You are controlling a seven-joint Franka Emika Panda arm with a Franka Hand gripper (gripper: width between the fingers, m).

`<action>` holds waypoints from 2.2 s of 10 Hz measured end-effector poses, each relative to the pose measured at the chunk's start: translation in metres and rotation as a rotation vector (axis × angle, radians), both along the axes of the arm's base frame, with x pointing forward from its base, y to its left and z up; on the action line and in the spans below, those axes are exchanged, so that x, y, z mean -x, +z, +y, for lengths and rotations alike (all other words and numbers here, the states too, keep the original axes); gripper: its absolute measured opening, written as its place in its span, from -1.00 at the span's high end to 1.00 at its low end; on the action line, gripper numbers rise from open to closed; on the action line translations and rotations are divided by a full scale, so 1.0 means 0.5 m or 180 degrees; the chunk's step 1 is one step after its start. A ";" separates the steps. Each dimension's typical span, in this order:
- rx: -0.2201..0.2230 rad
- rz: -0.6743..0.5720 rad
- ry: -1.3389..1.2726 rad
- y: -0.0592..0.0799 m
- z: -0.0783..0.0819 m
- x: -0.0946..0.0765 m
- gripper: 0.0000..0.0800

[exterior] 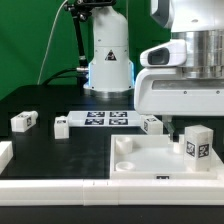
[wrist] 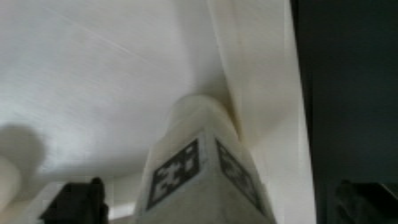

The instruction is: Assemble one leg

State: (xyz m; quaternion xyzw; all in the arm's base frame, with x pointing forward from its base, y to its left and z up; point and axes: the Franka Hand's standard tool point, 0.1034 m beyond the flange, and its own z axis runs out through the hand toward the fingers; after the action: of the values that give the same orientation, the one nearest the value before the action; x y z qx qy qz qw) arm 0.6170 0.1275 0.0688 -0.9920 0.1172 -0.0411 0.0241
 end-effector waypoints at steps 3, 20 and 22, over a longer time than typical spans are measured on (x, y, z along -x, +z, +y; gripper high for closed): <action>0.0169 0.0024 0.1313 0.004 -0.025 -0.007 -0.62; -0.0238 0.0094 -0.2746 0.001 -0.003 -0.002 0.27; -0.0251 0.0100 -0.2827 0.001 -0.003 -0.002 0.27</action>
Offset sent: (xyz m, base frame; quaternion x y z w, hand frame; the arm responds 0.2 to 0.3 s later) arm 0.0000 0.0000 0.0000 0.0000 0.0000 -0.2377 0.9713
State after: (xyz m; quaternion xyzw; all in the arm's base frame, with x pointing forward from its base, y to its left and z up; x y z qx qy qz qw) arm 0.6181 0.1259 0.0693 -0.8443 0.5337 -0.0278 0.0402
